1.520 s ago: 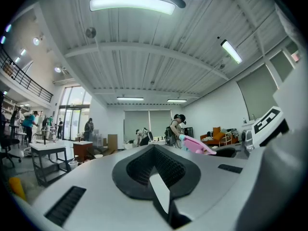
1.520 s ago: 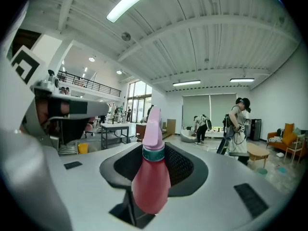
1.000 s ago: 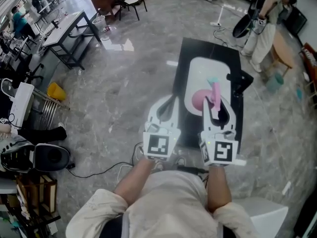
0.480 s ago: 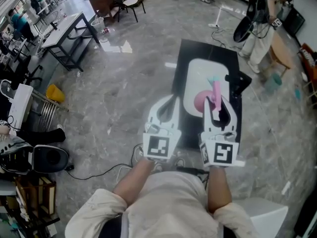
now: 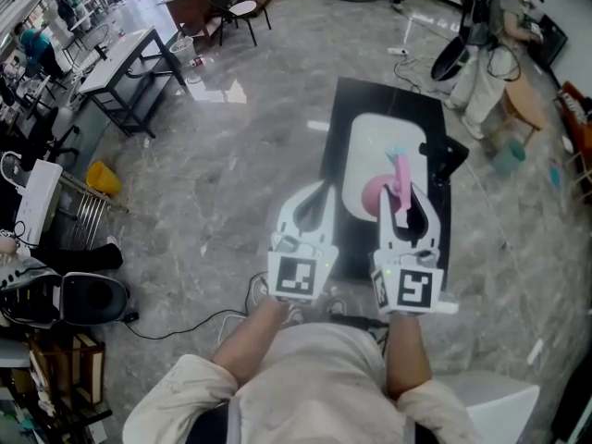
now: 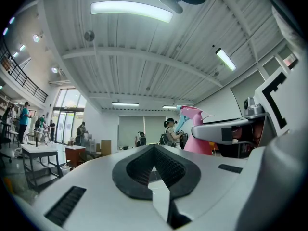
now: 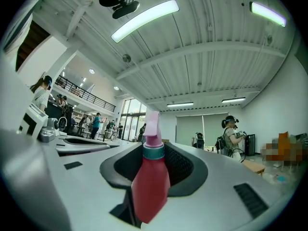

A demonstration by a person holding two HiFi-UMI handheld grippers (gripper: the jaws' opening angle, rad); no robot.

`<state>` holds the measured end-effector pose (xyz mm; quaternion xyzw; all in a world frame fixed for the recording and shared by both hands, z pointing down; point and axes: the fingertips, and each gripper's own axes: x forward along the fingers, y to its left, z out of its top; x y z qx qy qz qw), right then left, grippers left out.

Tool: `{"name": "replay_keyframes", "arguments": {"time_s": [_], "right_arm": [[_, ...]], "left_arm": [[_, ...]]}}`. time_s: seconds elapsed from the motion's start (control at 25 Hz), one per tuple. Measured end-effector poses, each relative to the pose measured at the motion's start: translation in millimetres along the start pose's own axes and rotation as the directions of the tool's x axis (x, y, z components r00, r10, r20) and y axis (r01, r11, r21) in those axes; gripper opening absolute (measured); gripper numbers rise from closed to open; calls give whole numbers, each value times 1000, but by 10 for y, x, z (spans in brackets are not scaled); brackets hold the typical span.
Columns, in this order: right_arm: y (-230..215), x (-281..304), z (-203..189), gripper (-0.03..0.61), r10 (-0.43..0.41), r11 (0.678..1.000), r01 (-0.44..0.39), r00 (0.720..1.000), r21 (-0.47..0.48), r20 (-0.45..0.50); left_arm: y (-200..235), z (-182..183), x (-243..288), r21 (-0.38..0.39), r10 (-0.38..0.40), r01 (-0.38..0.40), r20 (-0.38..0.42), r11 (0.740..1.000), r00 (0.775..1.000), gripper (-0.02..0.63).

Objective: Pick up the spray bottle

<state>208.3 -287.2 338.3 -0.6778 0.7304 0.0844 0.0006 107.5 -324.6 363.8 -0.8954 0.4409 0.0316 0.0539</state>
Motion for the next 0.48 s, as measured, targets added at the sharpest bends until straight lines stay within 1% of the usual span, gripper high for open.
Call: {"name": "replay_keyframes", "arguments": {"time_s": [0.12,0.48], "right_arm": [[5,-20,12,146,-3,1000,3,1000,1,2],[-34,5,30,144,-6,1000,5,1000,14,9]], "left_arm": [[-3,28,-18,7,-1,1,5,1000,1000,2],[2,1,15,-30,8,-7,3,1000,1000,2]]}}
